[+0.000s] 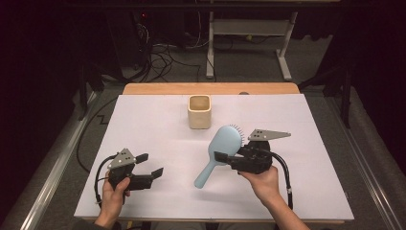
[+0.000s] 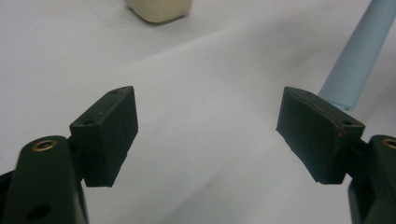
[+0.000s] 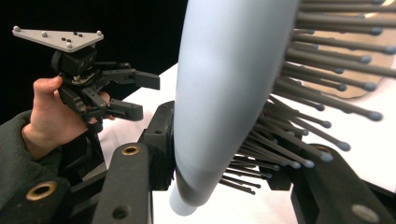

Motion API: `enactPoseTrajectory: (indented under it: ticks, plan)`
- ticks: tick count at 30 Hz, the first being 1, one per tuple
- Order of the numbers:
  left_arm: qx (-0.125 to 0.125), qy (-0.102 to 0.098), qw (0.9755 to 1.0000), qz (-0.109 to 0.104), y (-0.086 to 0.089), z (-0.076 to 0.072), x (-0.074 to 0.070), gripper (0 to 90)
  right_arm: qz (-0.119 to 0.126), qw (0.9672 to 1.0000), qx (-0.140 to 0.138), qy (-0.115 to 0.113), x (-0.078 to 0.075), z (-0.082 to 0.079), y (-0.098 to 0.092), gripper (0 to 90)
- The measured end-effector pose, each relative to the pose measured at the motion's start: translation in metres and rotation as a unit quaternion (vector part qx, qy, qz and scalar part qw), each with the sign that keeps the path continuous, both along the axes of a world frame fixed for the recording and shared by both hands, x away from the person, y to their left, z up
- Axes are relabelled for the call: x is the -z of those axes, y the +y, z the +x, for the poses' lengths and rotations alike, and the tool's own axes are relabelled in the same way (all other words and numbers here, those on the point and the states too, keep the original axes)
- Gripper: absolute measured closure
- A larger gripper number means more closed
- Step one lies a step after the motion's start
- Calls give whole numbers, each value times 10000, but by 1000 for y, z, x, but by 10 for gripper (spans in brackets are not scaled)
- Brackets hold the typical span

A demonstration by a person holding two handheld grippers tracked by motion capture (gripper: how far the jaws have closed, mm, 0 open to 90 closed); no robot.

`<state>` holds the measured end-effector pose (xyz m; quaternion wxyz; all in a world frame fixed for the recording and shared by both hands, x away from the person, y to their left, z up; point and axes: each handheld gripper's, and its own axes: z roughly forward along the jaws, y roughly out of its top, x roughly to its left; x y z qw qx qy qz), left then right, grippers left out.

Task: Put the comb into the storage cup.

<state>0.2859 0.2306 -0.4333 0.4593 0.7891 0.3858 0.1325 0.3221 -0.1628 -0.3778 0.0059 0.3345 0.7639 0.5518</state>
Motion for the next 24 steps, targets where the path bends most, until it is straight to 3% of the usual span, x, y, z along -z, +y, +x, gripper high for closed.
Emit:
enactPoseTrajectory:
  ticks: [12,24]
  plan:
    - [-461,-257,9986,-17,26,5,9,210,-57,9999,99,-3,-3,4,-8,558]
    - [-496,-200,9986,-49,29,8,19,206,-127,9997,225,-42,-10,7,-18,559]
